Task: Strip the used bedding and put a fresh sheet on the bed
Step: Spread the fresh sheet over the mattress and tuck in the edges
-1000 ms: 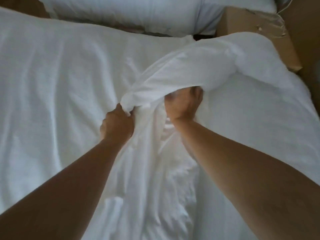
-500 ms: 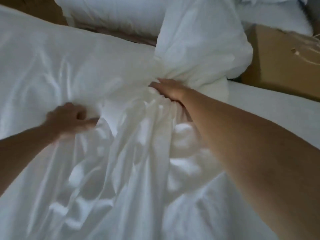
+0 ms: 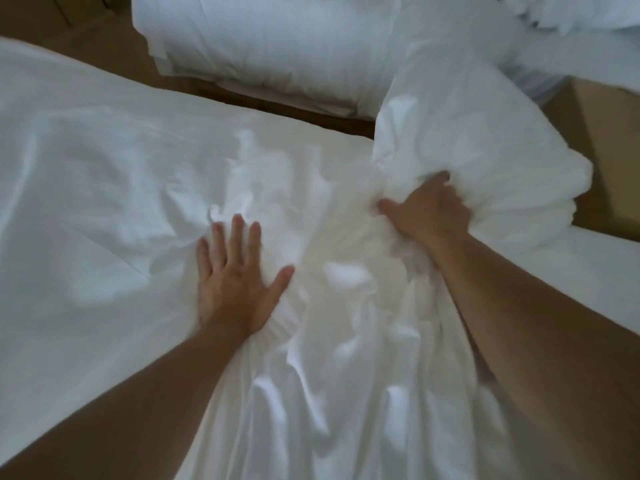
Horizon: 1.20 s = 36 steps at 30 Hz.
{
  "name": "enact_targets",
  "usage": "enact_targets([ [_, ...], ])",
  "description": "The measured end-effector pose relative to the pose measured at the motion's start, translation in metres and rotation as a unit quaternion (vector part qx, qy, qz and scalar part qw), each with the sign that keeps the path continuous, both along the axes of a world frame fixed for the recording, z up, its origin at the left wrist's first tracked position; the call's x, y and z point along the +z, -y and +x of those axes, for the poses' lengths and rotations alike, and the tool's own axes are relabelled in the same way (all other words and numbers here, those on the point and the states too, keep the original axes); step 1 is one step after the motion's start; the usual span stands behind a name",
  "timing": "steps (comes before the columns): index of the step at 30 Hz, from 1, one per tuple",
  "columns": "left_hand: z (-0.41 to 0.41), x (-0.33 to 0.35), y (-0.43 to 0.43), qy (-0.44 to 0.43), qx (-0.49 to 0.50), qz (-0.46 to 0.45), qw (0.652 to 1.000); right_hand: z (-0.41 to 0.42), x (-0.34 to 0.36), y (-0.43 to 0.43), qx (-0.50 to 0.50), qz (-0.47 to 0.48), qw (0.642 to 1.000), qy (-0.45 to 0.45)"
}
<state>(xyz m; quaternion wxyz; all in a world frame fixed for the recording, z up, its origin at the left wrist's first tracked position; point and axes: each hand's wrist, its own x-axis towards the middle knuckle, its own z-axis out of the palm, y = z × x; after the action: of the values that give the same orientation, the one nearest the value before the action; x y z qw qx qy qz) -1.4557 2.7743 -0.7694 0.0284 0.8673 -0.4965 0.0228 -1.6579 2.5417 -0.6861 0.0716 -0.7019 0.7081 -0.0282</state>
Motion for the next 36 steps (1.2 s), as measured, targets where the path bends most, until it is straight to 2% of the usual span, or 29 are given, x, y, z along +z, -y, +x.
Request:
enact_targets([
  [2,0.003,0.009,0.006,-0.011,0.007,0.027,1.000,0.006,0.000,0.019,-0.001,0.093,0.994,0.051],
  [5,0.027,0.050,0.064,-0.006,-0.021,0.015,1.000,0.014,-0.005,0.007,0.055,0.113,0.990,0.064],
  [7,0.043,0.053,0.091,0.029,-0.058,-0.013,0.998,0.022,-0.021,-0.006,0.092,0.080,0.992,0.043],
  [9,0.050,0.023,0.105,0.058,-0.104,-0.027,0.993,0.020,-0.039,-0.004,0.120,0.031,0.992,0.034],
  [12,0.050,-0.007,0.109,0.063,-0.107,-0.034,0.992,0.016,-0.036,0.015,0.161,-0.004,0.986,0.046],
  [14,0.050,0.000,0.116,0.049,-0.107,-0.028,0.993,0.028,-0.005,0.034,0.206,-0.031,0.973,0.097],
  [16,0.053,0.006,0.118,0.039,-0.103,-0.025,0.994,0.046,0.027,0.049,0.227,-0.080,0.950,0.197],
  [17,0.054,0.006,0.117,0.040,-0.104,-0.022,0.994,0.053,0.032,0.054,0.227,-0.074,0.941,0.238],
  [18,0.053,0.005,0.115,0.042,-0.108,-0.020,0.993,0.056,0.029,0.053,0.220,-0.032,0.947,0.232],
  [20,0.056,0.004,0.115,0.036,-0.114,-0.018,0.993,0.054,0.007,0.037,0.194,0.097,0.966,0.142],
  [22,0.059,0.002,0.115,0.036,-0.110,-0.030,0.993,0.054,0.001,0.037,0.162,0.152,0.970,0.097],
  [24,0.058,0.002,0.116,0.038,-0.115,-0.037,0.992,0.063,0.019,0.045,0.148,0.148,0.975,0.074],
  [27,0.061,0.003,0.115,0.055,-0.119,-0.039,0.991,0.067,0.023,0.020,0.187,0.057,0.981,-0.009],
  [29,0.061,0.002,0.112,0.061,-0.118,-0.045,0.990,0.061,0.013,-0.007,0.234,0.095,0.962,-0.102],
  [30,0.060,0.001,0.111,0.073,-0.122,-0.046,0.989,0.059,0.016,-0.014,0.231,0.125,0.958,-0.111],
  [32,0.061,-0.001,0.112,0.096,-0.125,-0.038,0.987,0.062,0.035,-0.027,0.207,0.155,0.965,-0.041],
  [33,0.062,-0.001,0.112,0.099,-0.123,-0.028,0.987,0.064,0.041,-0.041,0.215,0.112,0.970,-0.002],
  [35,0.060,0.001,0.112,0.101,-0.124,-0.023,0.987,0.046,0.033,-0.097,0.223,-0.090,0.970,0.039],
  [36,0.059,0.002,0.113,0.100,-0.123,-0.022,0.987,0.035,0.021,-0.129,0.238,-0.115,0.964,0.043],
])
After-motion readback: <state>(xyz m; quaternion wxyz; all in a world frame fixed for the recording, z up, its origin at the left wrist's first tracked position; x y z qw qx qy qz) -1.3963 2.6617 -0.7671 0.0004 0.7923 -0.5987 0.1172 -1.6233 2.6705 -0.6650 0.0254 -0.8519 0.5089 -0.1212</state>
